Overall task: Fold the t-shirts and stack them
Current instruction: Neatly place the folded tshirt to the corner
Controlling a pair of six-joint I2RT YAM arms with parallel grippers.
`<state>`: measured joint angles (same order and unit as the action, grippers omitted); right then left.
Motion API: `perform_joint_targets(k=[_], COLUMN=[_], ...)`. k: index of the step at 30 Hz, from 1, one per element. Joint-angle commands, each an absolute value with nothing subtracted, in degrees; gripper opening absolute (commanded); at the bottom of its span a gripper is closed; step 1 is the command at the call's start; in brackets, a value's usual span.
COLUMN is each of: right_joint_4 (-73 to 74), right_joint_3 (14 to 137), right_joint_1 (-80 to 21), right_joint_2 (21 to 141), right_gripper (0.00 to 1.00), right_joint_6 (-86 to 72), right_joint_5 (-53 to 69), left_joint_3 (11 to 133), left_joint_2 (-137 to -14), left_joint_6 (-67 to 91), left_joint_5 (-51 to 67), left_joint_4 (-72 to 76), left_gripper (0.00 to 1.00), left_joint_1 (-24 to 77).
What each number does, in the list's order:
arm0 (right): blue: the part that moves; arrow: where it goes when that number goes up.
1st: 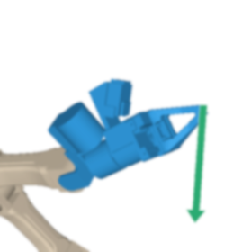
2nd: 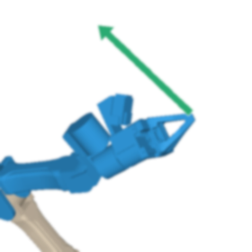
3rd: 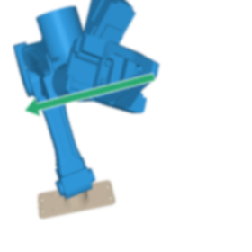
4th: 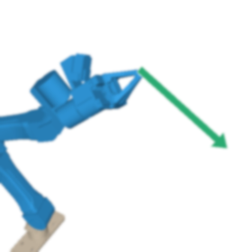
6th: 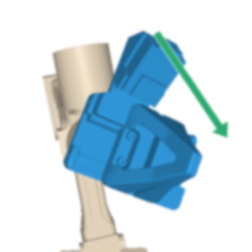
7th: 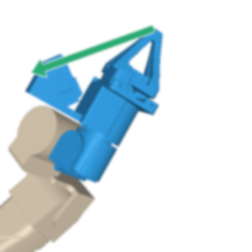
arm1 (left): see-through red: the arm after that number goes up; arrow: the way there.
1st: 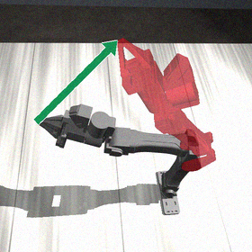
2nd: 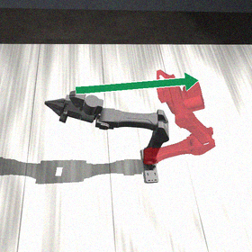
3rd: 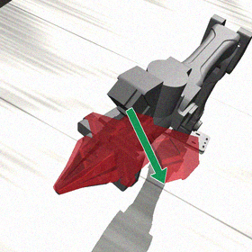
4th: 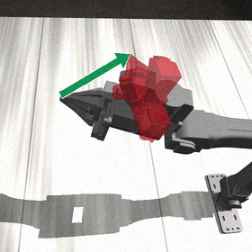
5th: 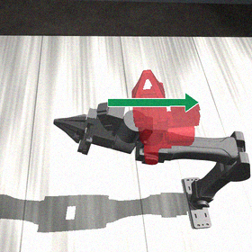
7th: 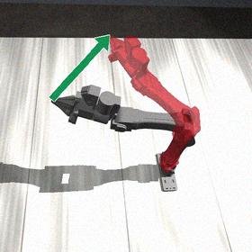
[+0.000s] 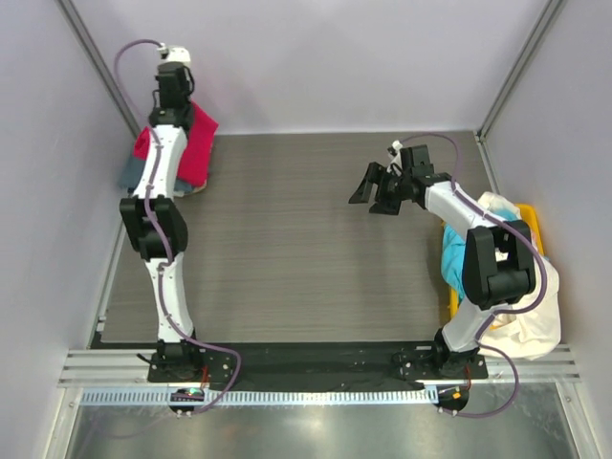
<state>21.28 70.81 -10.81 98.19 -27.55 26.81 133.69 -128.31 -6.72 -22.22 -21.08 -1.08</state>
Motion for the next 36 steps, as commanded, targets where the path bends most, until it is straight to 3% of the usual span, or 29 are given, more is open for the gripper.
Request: perform_joint_targets(k=[1,7,10,15,18,36], right_joint_4=[19.78,19.78,19.69,19.69,19.86,20.39], right_joint_3=[72.25,72.68,72.77,72.77,73.04,75.41], right_joint_1=[-11.34,-11.34,-11.6,-11.78,-11.78,-13.09], right_joint_2=[98.09,98.88,98.96,99.58,99.67,102.66], right_gripper=[0.79,0.79,0.79,0.79,0.79,0.79], right_joint_6=[-27.86,-28.04,-27.86,-27.86,-27.95,-28.04], right_joint_5=[27.34,27.77,27.69,27.69,27.86,27.77], left_joint_3=[133.41,138.52,133.44,134.83,130.17,132.27], left_joint_2=[-128.14,-129.02,-128.32,-130.51,-131.74,-136.05], left_joint_6=[-17.24,-10.28,-13.87,-17.47,-23.2,-14.32], left_joint_5=[-32.52,-25.93,-23.56,-27.77,-28.47,-25.4], left_joint_4=[-6.58,-14.15,-9.17,-5.29,3.59,5.45], left_gripper=[0.01,0.05,0.06,0.1,0.08,0.05], left_joint_1=[2.46,0.44,0.44,1.49,2.2,-8.96])
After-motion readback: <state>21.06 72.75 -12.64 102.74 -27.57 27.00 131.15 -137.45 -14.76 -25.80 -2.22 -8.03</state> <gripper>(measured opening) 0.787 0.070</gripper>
